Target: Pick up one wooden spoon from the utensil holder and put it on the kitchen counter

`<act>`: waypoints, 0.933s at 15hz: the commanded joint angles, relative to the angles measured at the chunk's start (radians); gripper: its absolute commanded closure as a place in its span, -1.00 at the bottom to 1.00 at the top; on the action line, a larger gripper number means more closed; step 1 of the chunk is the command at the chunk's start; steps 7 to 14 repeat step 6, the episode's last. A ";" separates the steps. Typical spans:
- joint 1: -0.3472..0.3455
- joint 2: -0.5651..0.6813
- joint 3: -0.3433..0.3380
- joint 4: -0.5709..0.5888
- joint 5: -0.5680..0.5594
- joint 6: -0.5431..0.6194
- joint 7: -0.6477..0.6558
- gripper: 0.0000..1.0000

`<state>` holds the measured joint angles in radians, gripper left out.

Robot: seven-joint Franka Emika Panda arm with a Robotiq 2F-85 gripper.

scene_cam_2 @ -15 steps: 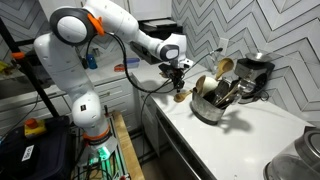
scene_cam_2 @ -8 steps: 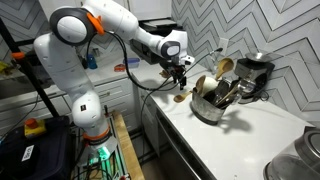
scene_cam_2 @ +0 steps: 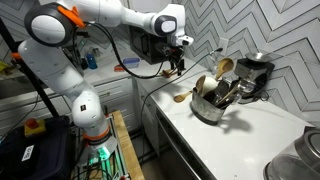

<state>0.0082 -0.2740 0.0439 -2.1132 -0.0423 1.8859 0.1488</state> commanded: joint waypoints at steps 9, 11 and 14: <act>-0.013 -0.047 0.002 0.073 0.001 -0.122 0.073 -1.00; -0.013 -0.047 0.002 0.073 0.001 -0.122 0.073 -1.00; -0.013 -0.047 0.002 0.073 0.001 -0.122 0.073 -1.00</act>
